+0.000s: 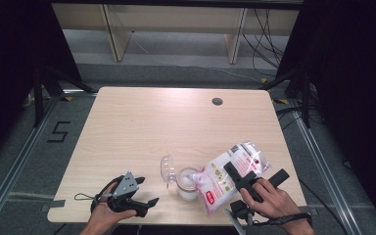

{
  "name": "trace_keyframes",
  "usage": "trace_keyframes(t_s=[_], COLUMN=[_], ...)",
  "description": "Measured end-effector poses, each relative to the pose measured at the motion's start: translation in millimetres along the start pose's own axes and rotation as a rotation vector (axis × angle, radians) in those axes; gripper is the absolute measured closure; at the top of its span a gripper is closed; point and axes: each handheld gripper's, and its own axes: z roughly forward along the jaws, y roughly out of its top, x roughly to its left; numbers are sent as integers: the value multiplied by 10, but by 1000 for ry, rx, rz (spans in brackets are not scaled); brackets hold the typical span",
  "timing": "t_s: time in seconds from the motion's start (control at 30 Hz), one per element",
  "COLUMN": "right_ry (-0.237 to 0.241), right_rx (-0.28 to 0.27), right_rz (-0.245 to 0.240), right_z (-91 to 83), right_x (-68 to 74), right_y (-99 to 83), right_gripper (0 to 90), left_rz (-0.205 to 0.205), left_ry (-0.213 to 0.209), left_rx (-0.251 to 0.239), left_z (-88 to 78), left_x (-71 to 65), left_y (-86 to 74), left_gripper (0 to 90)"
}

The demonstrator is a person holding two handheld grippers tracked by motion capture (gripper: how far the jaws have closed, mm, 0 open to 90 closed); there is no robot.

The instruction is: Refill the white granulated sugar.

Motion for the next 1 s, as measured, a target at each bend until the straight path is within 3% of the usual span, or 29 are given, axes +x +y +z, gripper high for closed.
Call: trace_keyframes(t_s=[0.07, 0.1, 0.13, 0.3, 0.33, 0.43, 0.47, 0.5, 0.53, 0.7, 0.87, 1.0], right_ry=[-7, -53, -63, -61, -40, -62, -58, -59, -57, -68, -64, -62], right_rx=[4, 11, 16, 17, 17, 15, 18, 18, 17, 6, 11, 3], right_rz=[6, 38, 53, 43, 30, 47, 61, 27, 46, 72, 58, 81], right_z=[-2, -24, -34, -32, -35, -35, -37, -40, -47, -38, -42, -46], right_x=[1, 10, 29, 24, 20, 20, 21, 5, 10, 30, 17, 16], right_y=[3, 8, 4, 5, 3, 6, 9, -1, 1, -1, -4, -12], right_gripper=[749, 749, 749, 749, 749, 749, 750, 750, 750, 750, 751, 754], left_rz=[-2, 13, 7, 2, 14, -13, 12, 14, -1, -6, -6, 3], left_ry=[-2, 6, 5, 1, 4, -6, 6, 5, -2, -4, -4, -2], left_rx=[-7, 5, 5, -5, 15, -7, 15, 14, -5, -2, -2, 4], left_z=[5, 2, 0, 5, -4, 6, -4, -3, 5, -1, 0, -5], left_x=[0, 11, 7, 3, 13, -7, 12, 13, 2, -2, -2, 5], left_y=[-3, -2, 0, -2, 2, 1, 3, 2, -2, 2, 2, 4], left_gripper=[156, 156, 156, 156, 156, 156, 156, 156, 156, 156, 156, 156])
